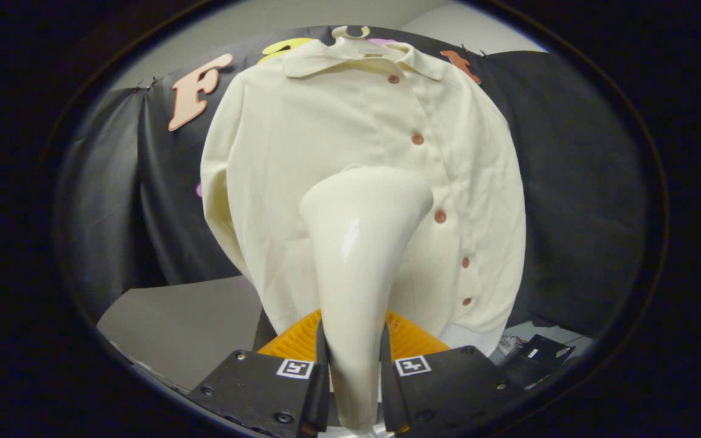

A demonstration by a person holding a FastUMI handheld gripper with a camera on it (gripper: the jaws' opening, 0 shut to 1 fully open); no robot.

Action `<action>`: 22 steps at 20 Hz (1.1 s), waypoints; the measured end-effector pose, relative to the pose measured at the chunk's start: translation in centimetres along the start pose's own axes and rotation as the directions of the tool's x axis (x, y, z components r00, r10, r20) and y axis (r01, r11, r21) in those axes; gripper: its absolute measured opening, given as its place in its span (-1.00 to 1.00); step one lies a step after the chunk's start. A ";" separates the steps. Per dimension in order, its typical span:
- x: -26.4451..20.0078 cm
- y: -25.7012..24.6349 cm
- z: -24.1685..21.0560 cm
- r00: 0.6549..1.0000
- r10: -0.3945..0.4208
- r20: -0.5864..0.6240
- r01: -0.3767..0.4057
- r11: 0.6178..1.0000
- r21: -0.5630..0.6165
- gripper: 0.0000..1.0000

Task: Iron the clothes twice with a garment steamer, once on the left side and once on the right side.

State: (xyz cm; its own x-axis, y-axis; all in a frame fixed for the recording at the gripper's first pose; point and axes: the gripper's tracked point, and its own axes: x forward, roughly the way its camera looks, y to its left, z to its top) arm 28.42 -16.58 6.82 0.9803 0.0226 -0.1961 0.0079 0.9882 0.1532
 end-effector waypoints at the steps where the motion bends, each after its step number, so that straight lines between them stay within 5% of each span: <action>1: 0.1 -0.2 -1.1 1.000 0.002 -0.009 -0.002 1.000 0.008 -0.31; 22: -0.2 -3.8 -22.4 0.976 -0.001 -0.220 0.018 0.997 0.078 -0.31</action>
State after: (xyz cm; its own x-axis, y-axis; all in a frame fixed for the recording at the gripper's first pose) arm 23.74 -16.93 -15.37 0.9130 0.0547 -0.4042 0.0409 0.9736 0.2244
